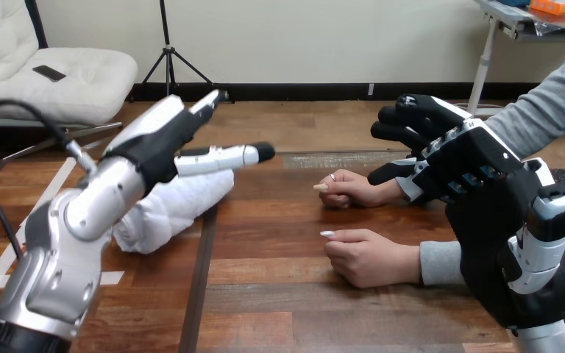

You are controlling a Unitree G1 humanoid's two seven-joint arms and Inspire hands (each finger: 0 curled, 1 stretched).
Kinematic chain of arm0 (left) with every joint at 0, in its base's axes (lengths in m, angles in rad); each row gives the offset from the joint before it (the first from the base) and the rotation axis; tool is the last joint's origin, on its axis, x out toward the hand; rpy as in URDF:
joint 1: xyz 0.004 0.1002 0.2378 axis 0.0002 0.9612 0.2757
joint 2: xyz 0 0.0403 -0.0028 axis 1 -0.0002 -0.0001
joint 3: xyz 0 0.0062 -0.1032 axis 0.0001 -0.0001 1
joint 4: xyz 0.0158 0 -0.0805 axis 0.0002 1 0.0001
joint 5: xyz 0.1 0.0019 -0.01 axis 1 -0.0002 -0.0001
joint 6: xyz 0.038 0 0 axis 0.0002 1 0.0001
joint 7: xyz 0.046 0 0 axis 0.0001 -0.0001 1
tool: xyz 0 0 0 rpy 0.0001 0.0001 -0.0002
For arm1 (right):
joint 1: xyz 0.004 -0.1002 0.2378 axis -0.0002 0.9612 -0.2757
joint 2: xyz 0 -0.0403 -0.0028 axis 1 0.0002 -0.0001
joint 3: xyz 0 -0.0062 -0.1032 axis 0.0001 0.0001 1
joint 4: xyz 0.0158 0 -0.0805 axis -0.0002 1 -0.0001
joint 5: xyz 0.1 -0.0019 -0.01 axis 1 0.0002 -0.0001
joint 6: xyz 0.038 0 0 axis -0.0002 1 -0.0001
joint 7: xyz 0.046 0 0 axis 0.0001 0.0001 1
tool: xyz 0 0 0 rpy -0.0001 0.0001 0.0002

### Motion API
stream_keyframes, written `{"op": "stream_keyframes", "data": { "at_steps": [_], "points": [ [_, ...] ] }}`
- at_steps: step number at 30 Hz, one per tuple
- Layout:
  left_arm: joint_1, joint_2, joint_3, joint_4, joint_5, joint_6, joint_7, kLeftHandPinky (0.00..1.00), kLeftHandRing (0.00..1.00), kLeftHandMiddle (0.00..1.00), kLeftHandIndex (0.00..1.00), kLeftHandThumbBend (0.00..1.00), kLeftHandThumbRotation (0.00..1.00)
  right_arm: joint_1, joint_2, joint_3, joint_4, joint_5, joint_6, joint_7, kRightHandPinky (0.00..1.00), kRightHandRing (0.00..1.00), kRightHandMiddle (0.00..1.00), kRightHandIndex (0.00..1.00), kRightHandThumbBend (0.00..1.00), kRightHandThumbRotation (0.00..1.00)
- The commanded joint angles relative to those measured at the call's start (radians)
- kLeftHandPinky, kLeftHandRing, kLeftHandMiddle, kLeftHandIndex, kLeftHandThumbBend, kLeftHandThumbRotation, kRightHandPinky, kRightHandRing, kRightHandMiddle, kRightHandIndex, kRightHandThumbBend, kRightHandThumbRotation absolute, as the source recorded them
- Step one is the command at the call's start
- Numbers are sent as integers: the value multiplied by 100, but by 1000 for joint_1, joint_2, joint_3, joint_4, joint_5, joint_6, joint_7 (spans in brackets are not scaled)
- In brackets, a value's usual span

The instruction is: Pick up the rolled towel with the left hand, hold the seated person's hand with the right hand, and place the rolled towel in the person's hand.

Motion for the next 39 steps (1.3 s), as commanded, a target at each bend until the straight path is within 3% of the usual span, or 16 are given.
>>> {"op": "stream_keyframes", "data": {
  "at_steps": [1,12,22,28,39],
  "points": [
    [-75,2,19,-42,14,-24,34,82,93,98,99,87,79,-52,0,-7,3,11,-7,-2,59,80,81,79,83,99],
    [-101,-1,26,-76,18,-54,78,78,91,96,96,87,76,-53,1,-4,-2,13,-1,-4,59,81,81,79,82,99],
    [-144,-4,23,-61,33,-73,117,88,98,100,99,91,75,-58,0,-3,0,11,1,-4,58,81,81,79,82,98],
    [-191,0,2,20,66,-97,140,89,99,100,99,93,74,-59,3,-1,1,7,0,-6,58,81,81,78,83,99],
    [-310,-33,-42,278,118,-115,190,89,100,100,100,97,72,-61,1,3,2,13,1,-1,57,81,81,78,83,99]
  ]
}}
